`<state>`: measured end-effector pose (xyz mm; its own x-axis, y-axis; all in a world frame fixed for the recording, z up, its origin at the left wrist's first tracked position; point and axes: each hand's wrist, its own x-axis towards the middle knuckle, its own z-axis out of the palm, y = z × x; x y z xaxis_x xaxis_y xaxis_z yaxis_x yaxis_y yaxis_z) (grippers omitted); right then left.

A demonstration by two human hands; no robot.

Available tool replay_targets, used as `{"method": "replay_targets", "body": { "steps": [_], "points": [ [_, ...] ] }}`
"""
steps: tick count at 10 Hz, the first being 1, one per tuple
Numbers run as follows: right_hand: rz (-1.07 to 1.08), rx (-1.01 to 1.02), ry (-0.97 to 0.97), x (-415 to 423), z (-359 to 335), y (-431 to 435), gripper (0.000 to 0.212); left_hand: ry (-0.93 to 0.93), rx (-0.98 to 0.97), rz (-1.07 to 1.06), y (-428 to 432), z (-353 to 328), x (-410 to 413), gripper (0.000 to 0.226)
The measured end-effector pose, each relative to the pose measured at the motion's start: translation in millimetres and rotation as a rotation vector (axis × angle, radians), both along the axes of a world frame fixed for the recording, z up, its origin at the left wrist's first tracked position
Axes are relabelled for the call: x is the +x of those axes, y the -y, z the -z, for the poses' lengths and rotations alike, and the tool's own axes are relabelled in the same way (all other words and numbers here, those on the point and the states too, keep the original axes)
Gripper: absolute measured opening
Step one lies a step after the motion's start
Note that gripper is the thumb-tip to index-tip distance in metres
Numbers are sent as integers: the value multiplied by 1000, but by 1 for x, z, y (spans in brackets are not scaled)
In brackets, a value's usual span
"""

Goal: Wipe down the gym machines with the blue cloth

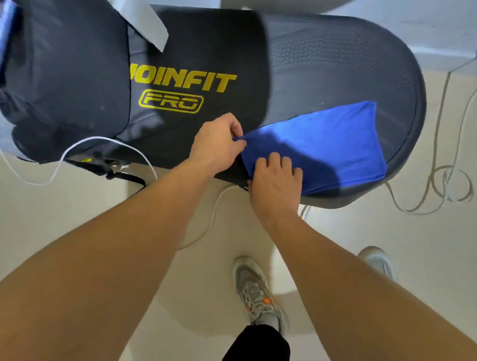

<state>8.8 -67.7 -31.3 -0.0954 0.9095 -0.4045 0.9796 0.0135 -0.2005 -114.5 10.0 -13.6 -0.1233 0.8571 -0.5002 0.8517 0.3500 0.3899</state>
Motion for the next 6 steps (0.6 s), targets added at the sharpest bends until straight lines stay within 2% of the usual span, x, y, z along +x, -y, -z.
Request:
{"method": "replay_targets", "body": {
  "steps": [1,2,3,5,6],
  "points": [
    [94,-79,-108,14,-21,5,24,88,-13,-59,-1,-15,7,18],
    [322,-178,-316,48,-41,4,22,208,-8,-209,-4,-34,25,19],
    [399,-231,-461,93,-59,1,16,306,3,-277,-7,-49,59,17],
    [439,-223,-475,177,-61,-17,11,446,55,-239,-25,-55,138,15],
    [532,-195,-392,202,-47,-25,33,552,3,-332,-31,-48,170,24]
  ]
}}
